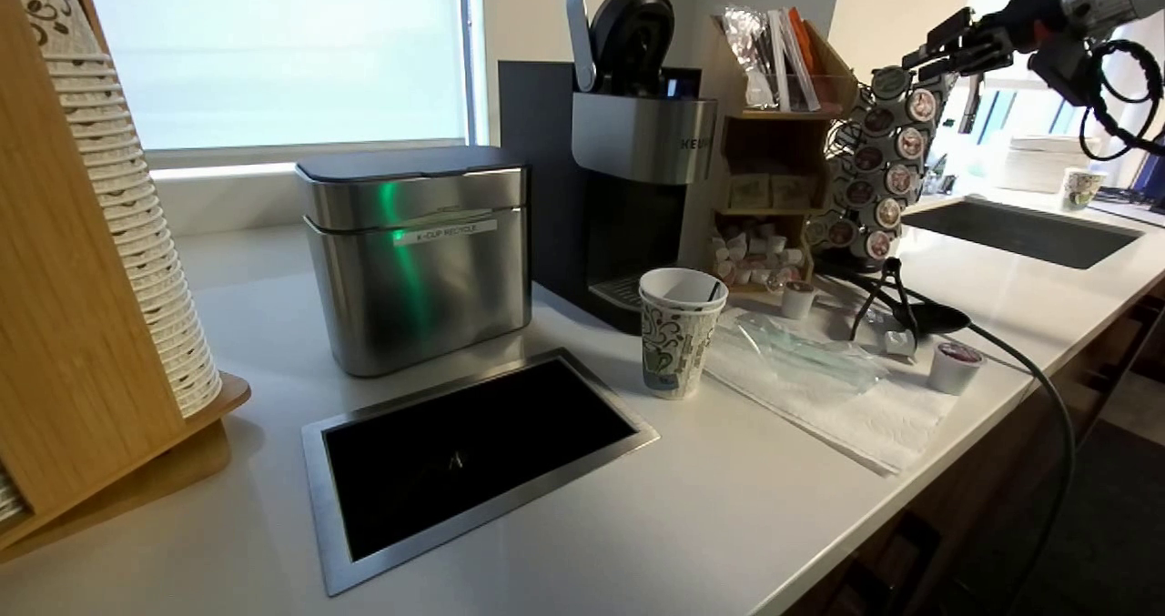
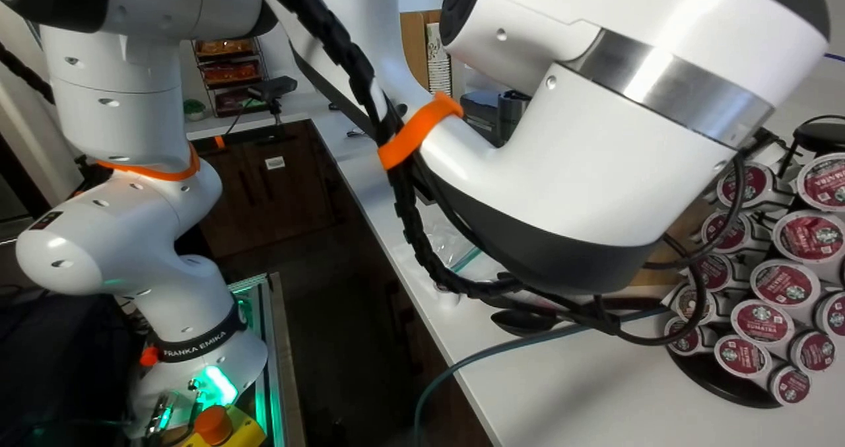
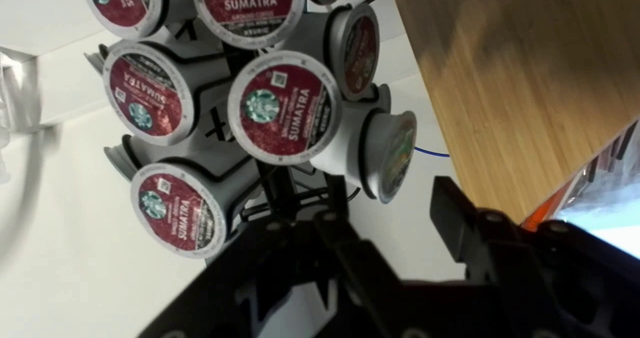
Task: Put the straw on the wooden stand and put the cup on the stand of cups
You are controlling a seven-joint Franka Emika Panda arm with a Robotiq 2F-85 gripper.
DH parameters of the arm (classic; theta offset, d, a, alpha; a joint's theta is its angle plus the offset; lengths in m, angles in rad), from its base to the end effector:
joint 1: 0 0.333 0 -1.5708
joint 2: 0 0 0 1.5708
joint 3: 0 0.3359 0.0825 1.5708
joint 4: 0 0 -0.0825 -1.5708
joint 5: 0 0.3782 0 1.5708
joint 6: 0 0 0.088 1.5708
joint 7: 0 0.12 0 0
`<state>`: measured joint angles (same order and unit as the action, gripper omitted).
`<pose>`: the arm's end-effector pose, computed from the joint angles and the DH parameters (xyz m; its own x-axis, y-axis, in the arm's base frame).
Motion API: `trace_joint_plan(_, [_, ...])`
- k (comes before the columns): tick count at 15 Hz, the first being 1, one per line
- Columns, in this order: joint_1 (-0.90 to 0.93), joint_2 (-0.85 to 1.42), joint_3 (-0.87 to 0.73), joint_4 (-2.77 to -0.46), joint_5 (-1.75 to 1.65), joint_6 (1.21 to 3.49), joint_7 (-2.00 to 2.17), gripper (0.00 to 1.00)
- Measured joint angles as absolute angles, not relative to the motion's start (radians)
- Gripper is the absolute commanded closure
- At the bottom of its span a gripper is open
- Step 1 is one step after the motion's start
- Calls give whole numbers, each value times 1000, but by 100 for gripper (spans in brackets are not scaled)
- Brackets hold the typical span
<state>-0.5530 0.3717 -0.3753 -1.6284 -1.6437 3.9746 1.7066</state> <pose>0.4955 -0.3511 0.5098 0.3764 -0.3205 0.8693 -0.1691 -0.9463 -0.2756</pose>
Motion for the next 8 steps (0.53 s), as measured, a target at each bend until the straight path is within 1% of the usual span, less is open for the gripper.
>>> trace_joint_plan(2, [-553,356,-372,-1629,-1642,3976,1707,5])
trace_joint_plan(3, [-552,345,-370,-1630,-1640,3980,1707,1])
trace_joint_plan(8, [-557,241,-386,-1668,-1631,4074,1708,0])
